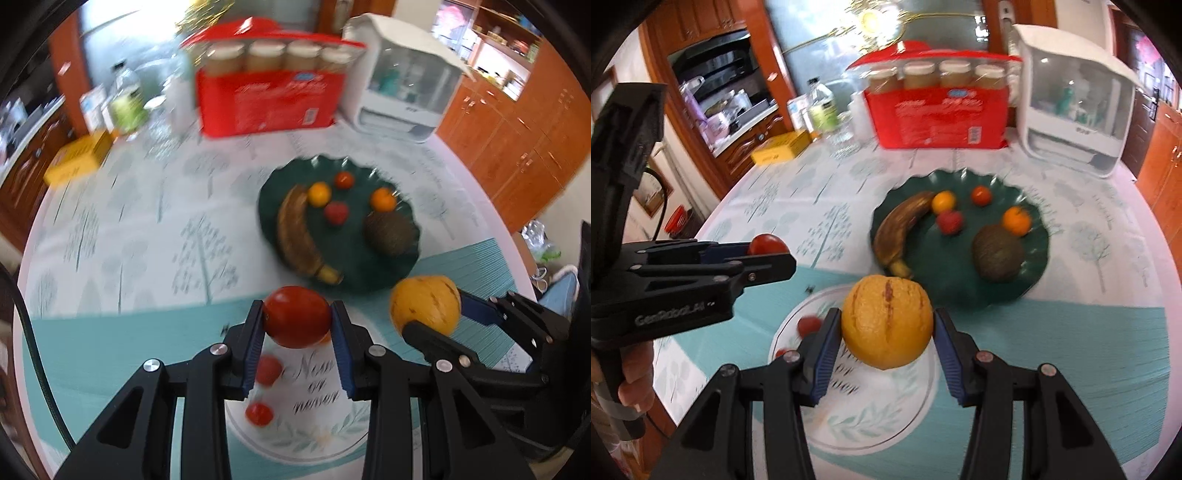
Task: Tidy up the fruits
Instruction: 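Carry the tomato and grapefruit over the green plate with both tools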
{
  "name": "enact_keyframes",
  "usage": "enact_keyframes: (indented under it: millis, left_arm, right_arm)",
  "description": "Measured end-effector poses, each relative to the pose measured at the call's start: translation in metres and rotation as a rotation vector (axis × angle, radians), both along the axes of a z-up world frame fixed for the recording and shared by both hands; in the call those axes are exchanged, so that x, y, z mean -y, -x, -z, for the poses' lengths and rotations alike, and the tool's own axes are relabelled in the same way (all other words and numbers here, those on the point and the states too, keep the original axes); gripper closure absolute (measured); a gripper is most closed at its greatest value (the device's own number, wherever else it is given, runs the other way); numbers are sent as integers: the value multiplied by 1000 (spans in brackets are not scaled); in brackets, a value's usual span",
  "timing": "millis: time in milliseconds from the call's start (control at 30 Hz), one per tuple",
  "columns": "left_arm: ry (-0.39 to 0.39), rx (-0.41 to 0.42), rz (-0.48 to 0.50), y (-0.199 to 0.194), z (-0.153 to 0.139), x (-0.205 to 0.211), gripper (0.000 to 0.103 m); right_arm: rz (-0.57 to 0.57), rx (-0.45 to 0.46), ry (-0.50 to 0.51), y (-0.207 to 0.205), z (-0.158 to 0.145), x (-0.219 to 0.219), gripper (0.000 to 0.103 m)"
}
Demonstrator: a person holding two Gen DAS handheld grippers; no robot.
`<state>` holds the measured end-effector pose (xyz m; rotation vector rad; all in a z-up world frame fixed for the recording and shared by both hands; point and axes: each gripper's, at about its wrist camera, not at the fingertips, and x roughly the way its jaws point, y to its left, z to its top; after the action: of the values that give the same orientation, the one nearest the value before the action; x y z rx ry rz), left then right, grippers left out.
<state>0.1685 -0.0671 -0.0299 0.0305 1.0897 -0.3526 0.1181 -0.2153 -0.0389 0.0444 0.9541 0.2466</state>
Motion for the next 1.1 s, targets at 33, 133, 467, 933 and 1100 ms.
enact_keyframes:
  millis: [33,133,467,933,1100]
  left_arm:
    - [0,10,13,-6,-5,5,70]
    - [-4,32,37,-24,-18,19,69]
    - [4,4,53,-89,-12,50,69]
    - [12,-151,47,-134,74,77,69]
    - [-2,-165,67,-137,87,82,69]
  right_arm:
    - [14,4,2,-7,-3,5,53]
    - [61,14,-2,-32,-14,23,53]
    - [194,-10,-43,-114,-23,74,53]
    - [255,-210,-67,-173,54,75,53]
    - [254,-248,-67,-179,69,72,53]
